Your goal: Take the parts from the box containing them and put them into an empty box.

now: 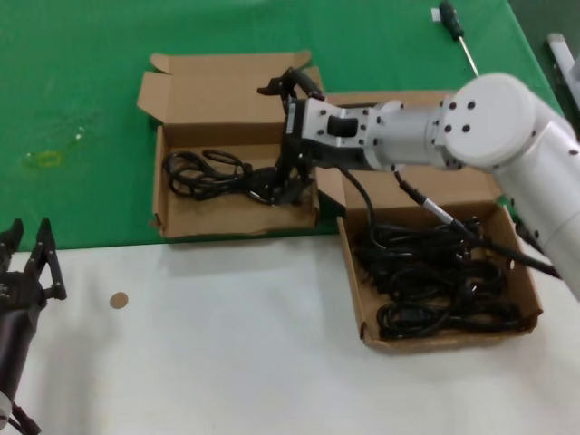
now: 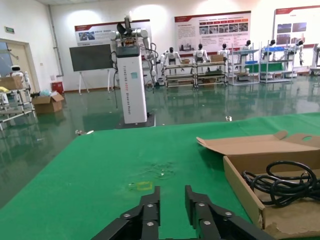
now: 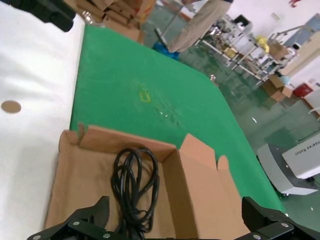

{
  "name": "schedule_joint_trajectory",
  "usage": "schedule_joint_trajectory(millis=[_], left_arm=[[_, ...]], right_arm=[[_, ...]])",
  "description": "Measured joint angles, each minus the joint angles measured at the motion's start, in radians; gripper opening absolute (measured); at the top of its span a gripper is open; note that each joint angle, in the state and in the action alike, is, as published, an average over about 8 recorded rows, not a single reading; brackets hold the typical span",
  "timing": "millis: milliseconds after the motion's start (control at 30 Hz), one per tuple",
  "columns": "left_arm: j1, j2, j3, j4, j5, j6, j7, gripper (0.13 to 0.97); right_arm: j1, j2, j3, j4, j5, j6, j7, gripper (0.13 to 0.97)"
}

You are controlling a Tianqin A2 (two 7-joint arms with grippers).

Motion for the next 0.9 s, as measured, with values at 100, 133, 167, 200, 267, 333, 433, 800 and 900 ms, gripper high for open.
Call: schedule_joint_trajectory(millis=[100, 133, 167, 200, 267, 333, 433, 800, 900], left_arm=[[0.000, 0.000, 0.000, 0.000, 0.000, 0.000, 0.000, 0.228], [0.000, 0.000, 0.000, 0.000, 0.000, 0.000, 0.000, 0.246], [0.000, 0.000, 0.000, 0.000, 0.000, 0.000, 0.000, 0.263], [0.000, 0.000, 0.000, 0.000, 0.000, 0.000, 0.000, 0.281], [0.000, 0.000, 0.000, 0.000, 0.000, 0.000, 0.000, 0.316], [0.000, 0.000, 0.000, 0.000, 0.000, 0.000, 0.000, 0.352], [0.000, 0.000, 0.000, 0.000, 0.000, 0.000, 0.000, 0.369], [0.000, 0.000, 0.000, 0.000, 0.000, 0.000, 0.000, 0.581], [0.000, 0.000, 0.000, 0.000, 0.000, 0.000, 0.000, 0.656]], right_arm=[[-0.035, 0.001, 0.018, 0.023, 0.018, 0.026, 0.004, 0.899], [-0.048, 0.002, 0.025, 0.032, 0.024, 0.035, 0.005, 0.909], [-0.062, 0.002, 0.031, 0.040, 0.031, 0.045, 0.006, 0.920], [-0.075, 0.003, 0.038, 0.049, 0.038, 0.054, 0.008, 0.930], [-0.103, 0.004, 0.052, 0.067, 0.052, 0.075, 0.010, 0.951], [-0.131, 0.005, 0.067, 0.086, 0.066, 0.095, 0.013, 0.951], [-0.174, 0.007, 0.088, 0.113, 0.087, 0.125, 0.017, 0.952], [-0.331, 0.013, 0.168, 0.216, 0.166, 0.239, 0.033, 0.966], [-0.375, 0.014, 0.190, 0.244, 0.187, 0.270, 0.037, 0.966]])
